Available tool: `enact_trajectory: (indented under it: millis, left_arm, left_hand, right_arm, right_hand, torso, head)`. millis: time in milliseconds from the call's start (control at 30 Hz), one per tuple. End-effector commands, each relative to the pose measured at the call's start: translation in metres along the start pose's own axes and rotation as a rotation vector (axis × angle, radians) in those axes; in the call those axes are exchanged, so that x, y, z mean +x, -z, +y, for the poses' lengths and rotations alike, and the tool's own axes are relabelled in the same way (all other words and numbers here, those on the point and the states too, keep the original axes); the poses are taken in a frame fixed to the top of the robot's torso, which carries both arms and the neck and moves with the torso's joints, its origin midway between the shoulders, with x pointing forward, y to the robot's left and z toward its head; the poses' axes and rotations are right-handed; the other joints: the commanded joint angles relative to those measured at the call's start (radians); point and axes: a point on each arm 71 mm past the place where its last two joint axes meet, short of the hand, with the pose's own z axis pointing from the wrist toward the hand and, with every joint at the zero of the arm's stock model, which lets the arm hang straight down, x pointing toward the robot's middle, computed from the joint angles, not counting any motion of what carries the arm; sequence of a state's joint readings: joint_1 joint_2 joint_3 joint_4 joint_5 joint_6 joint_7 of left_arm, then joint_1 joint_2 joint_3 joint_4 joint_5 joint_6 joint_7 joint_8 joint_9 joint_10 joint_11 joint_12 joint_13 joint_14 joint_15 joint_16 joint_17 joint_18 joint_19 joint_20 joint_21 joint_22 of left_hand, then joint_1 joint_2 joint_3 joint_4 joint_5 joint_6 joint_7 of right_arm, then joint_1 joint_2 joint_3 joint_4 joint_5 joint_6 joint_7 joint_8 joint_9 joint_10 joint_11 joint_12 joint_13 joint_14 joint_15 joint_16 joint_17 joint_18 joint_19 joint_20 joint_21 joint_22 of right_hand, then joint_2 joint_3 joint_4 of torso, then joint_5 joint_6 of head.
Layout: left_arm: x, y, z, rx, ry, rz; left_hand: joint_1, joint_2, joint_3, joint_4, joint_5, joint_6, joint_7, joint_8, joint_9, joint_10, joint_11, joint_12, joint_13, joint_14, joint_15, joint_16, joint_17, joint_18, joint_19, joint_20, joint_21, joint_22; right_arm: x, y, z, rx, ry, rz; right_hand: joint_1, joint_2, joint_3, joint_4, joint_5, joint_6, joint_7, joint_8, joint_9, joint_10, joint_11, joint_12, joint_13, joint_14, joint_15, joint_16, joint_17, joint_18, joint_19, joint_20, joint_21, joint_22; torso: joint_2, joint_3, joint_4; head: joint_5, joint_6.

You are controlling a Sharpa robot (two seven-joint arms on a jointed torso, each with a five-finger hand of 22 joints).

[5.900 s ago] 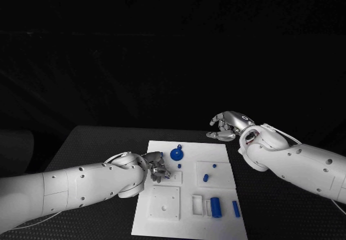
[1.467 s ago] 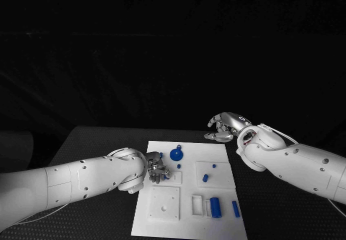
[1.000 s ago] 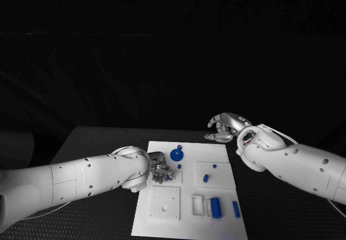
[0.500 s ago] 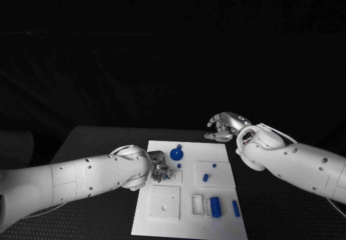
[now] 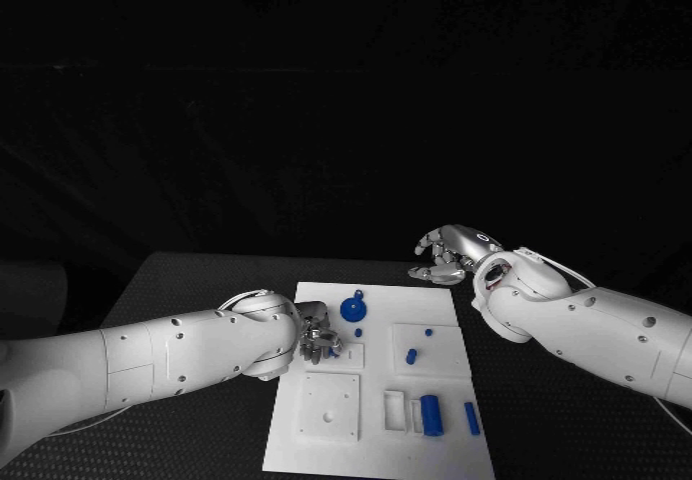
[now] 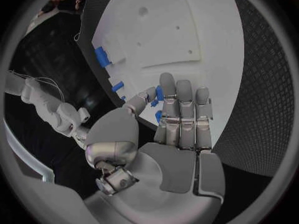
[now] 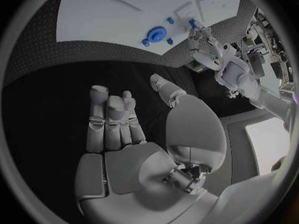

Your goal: Assemble the parts on the task board

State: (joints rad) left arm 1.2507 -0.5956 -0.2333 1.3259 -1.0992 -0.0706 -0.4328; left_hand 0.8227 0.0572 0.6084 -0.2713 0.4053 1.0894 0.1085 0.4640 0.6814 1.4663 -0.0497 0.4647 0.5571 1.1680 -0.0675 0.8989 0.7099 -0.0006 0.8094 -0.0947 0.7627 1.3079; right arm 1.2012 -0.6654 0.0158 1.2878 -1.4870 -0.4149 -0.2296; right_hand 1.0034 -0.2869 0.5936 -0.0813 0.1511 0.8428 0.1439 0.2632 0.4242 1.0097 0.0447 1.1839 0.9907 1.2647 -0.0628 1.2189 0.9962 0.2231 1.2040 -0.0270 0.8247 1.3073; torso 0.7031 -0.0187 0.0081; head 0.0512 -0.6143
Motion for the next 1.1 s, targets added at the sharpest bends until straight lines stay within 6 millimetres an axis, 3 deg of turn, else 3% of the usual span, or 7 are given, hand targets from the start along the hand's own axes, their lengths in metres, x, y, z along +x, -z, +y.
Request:
enact_trajectory:
  millis: [33, 533, 1100]
  left_arm:
    - [0.0006, -0.0005, -0.0011, 0.001, -0.019, 0.012]
    - [0.0040, -0.0019, -0.0032, 0.006, -0.021, 0.034]
    - [0.0038, -0.0029, -0.0011, -0.004, -0.029, 0.043]
  left_hand:
    - [0.001, 0.013, 0.015, -0.011, 0.004, 0.106, -0.101, 0.005, 0.002, -0.019, -0.024, 0.006, 0.001, 0.000, -0.002, 0.003, -0.002, 0.003, 0.001, -0.072, 0.006, 0.017]
    - [0.000, 0.014, 0.017, -0.011, 0.004, 0.106, -0.101, 0.005, 0.004, -0.019, -0.024, 0.006, 0.002, 0.000, -0.002, 0.004, -0.002, 0.003, 0.001, -0.072, 0.007, 0.017]
    - [-0.001, 0.014, 0.022, -0.015, 0.013, 0.107, -0.102, 0.006, 0.009, -0.018, -0.025, 0.010, 0.005, 0.000, -0.002, 0.008, -0.004, 0.004, 0.001, -0.072, 0.009, 0.017]
  right_arm:
    - [0.0007, 0.0000, 0.0002, -0.004, 0.005, 0.009]
    - [0.0008, 0.0002, 0.0004, -0.004, 0.005, 0.011]
    - [0.0006, 0.0005, 0.0001, -0.003, 0.005, 0.011]
  right_hand:
    - [0.007, -0.001, 0.000, 0.003, -0.004, -0.010, 0.015, 0.005, 0.000, -0.003, 0.000, 0.005, -0.001, 0.000, -0.004, -0.002, -0.001, 0.039, -0.001, -0.009, -0.005, 0.017]
    - [0.009, 0.000, 0.001, 0.003, -0.004, -0.010, 0.015, 0.005, 0.000, -0.003, 0.000, 0.006, -0.002, 0.000, -0.004, -0.002, -0.001, 0.039, -0.001, -0.009, -0.005, 0.017]
    - [0.011, 0.000, 0.001, 0.003, -0.005, -0.010, 0.015, 0.005, 0.000, -0.003, 0.000, 0.007, -0.003, 0.001, -0.004, -0.002, -0.001, 0.039, 0.000, -0.009, -0.006, 0.017]
  torso:
    - [0.001, -0.0003, -0.0001]
    - [0.000, 0.0013, 0.0002]
    - [0.001, 0.0001, 0.0004]
  head:
    - [0.000, 0.000]
    - [0.000, -0.002]
    - [0.001, -0.002]
